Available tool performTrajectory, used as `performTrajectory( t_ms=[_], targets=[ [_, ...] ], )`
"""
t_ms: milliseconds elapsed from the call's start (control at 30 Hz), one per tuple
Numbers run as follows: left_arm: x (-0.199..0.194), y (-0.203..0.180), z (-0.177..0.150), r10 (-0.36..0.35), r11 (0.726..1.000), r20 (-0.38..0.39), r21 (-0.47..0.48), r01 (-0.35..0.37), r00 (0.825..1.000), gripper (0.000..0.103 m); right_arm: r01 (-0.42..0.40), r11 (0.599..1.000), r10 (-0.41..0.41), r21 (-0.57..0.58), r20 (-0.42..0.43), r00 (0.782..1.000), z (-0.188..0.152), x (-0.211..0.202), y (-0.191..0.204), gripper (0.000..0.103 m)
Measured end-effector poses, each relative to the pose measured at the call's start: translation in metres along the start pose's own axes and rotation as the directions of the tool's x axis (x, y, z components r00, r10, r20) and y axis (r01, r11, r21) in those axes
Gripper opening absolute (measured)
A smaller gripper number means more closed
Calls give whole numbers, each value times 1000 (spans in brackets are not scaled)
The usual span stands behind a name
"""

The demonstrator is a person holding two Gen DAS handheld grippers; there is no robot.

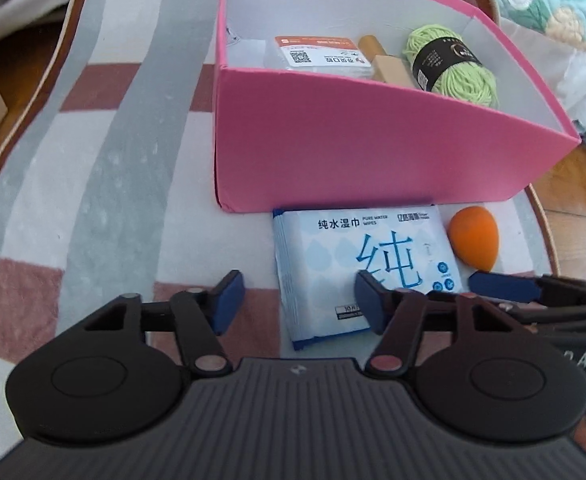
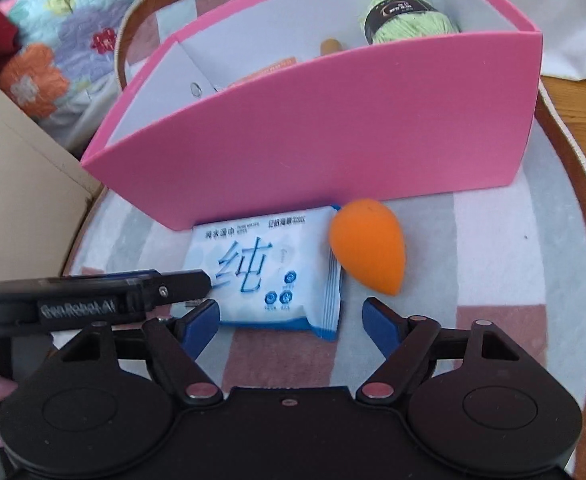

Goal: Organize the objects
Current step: 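Close both grippers on the edge of the wet-wipes pack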

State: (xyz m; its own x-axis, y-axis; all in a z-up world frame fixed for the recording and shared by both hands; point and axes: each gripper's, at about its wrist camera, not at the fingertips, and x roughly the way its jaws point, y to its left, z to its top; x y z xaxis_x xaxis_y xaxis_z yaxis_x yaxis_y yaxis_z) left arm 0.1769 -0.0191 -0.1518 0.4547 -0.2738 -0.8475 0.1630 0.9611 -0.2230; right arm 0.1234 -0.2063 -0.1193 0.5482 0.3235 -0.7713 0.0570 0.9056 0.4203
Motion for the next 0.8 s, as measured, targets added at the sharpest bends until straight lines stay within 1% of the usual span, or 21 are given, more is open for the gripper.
performTrajectory(
  t_ms=[33, 67, 100, 133, 167, 200, 233, 267, 300, 333, 400, 467, 533, 567, 600, 700, 800],
  targets=[
    [0, 0, 1, -8, 1000, 1, -1, 8, 1000, 52, 3, 1000, -3, -2, 3, 1000, 1, 1, 0, 82],
    [0, 0, 3, -18, 1000, -2, -6, 18, 1000, 47, 3, 1000, -3, -11, 0, 1000, 1, 1, 0, 82],
    [0, 0, 4, -35, 999, -4, -12, 35, 999, 38, 8, 1000, -8, -23, -4, 1000, 1, 1, 2, 82],
    [0, 1, 5, -56, 998, -6, -18, 56, 998, 35, 13, 999, -14, -34, -14, 1000, 2, 2, 4, 81],
    [0, 1, 4, -63, 998, -4, -23, 63, 998, 33, 23, 998, -24, -54, -25, 999, 3, 3, 7, 75],
    [-1, 1, 2, -76, 997, 6, -34, 76, 997, 28, 32, 996, -35, -78, -28, 999, 3, 3, 9, 61],
    [-1, 4, -1, -89, 994, 14, -61, 90, 996, 27, 38, 994, -41, -102, -30, 999, 2, 3, 11, 55],
    [-3, 6, -3, -103, 990, 5, -95, 103, 995, 25, 42, 992, -47, -117, -37, 998, 2, 3, 13, 52],
    [-5, 8, -6, -115, 986, -7, -126, 113, 993, 25, 40, 991, -46, -127, -44, 998, 1, 3, 14, 42],
    [-8, 9, -8, -122, 982, -16, -148, 118, 992, 25, 29, 990, -37, -137, -51, 998, 0, 2, 15, 40],
    [-14, 8, -12, -123, 979, -42, -168, 114, 992, 24, 19, 987, -30, -162, -64, 997, -1, 0, 18, 40],
    [-18, 5, -18, -114, 983, -72, -150, 102, 991, 24, 6, 976, -28, -219, -100, 995, -5, -5, 26, 39],
    [-18, 2, -23, -99, 988, -102, -129, 85, 990, 24, 22, 951, -64, -307, -128, 990, -12, -7, 36, 39],
    [-18, 0, -24, -84, 991, -109, -110, 72, 990, 24, 38, 942, -89, -334, -139, 986, -16, -6, 40, 40],
    [-18, -1, -24, -80, 993, -106, -93, 70, 991, 25, 51, 937, -102, -344, -130, 986, -18, -6, 43, 43],
    [-17, -2, -19, -47, 997, -83, -58, 42, 995, 26, 52, 941, -100, -335, -128, 987, -16, -2, 43, 47],
    [-11, 0, -12, -56, 997, -73, -60, 51, 996, 28, 24, 960, -62, -277, -129, 990, -7, -1, 34, 47]
  ],
)
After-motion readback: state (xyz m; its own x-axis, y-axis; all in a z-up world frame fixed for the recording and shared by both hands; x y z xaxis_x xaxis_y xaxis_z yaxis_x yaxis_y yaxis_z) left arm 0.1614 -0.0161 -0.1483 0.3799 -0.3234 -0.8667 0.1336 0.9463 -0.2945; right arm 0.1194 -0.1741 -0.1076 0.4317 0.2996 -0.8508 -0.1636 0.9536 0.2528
